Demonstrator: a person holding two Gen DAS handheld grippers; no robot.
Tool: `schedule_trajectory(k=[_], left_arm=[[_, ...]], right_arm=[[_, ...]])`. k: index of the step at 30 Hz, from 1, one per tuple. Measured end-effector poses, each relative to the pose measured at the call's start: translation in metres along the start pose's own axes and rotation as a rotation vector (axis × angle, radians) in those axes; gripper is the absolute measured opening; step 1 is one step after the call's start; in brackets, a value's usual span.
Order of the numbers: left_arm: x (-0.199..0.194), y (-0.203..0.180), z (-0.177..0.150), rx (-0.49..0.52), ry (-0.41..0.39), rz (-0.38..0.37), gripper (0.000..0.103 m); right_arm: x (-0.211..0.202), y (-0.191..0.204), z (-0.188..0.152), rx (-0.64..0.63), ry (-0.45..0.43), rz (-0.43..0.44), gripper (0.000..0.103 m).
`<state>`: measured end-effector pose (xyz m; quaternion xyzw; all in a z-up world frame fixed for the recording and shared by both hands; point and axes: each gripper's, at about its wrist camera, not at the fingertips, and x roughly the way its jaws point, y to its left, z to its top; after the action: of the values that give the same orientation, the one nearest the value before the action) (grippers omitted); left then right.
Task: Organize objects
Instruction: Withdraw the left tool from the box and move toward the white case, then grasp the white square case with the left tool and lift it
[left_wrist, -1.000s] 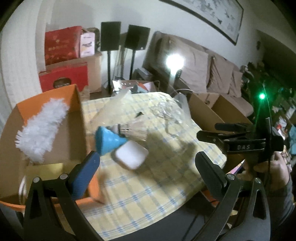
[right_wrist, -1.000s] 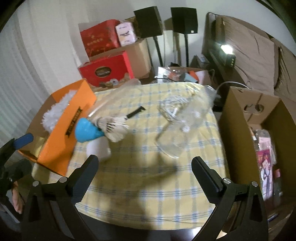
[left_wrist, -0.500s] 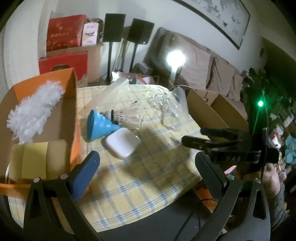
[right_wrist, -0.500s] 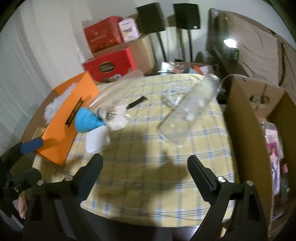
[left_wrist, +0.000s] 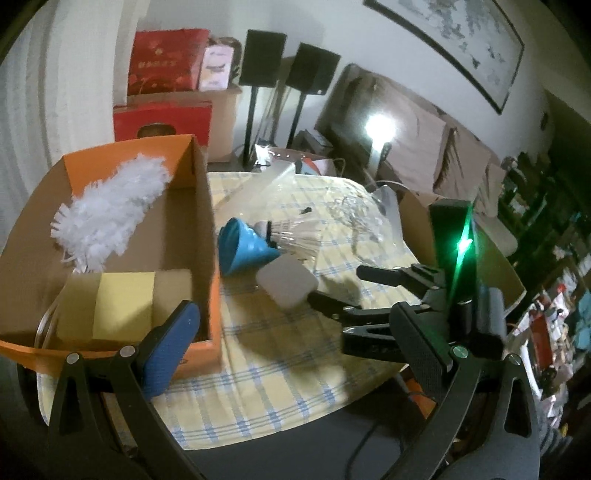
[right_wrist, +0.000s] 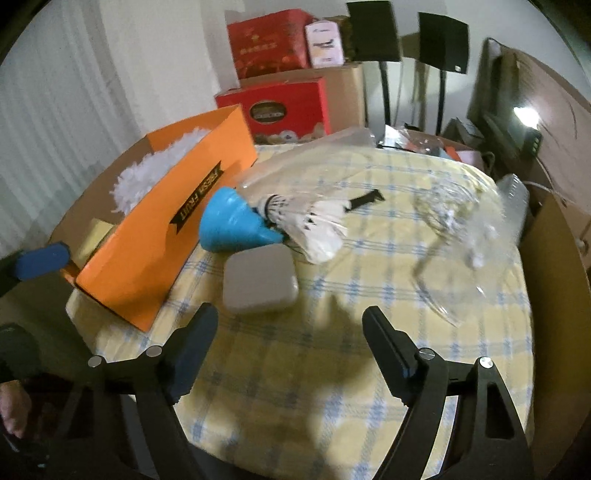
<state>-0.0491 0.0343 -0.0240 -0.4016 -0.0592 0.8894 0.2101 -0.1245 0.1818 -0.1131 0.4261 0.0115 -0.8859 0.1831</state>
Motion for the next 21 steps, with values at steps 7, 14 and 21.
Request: schedule_trajectory(k=[7, 14, 21], left_arm=[[-0.001, 0.015, -0.002, -0.034, 0.009, 0.015, 0.103], [0.001, 0.017, -0.001, -0.046, 0.021, -0.002, 0.103], [0.009, 0.01, 0.001, -0.058, 0.045, -0.045, 0.101]], right_arm=[[0.036, 0.014, 0.006, -0.052, 0.022, 0.001, 0.078], [0.057, 0.025, 0.007, -0.09, 0.05, -0.008, 0.064], [0.046, 0.006, 0.005, 0.004, 0.044, 0.047, 0.064]])
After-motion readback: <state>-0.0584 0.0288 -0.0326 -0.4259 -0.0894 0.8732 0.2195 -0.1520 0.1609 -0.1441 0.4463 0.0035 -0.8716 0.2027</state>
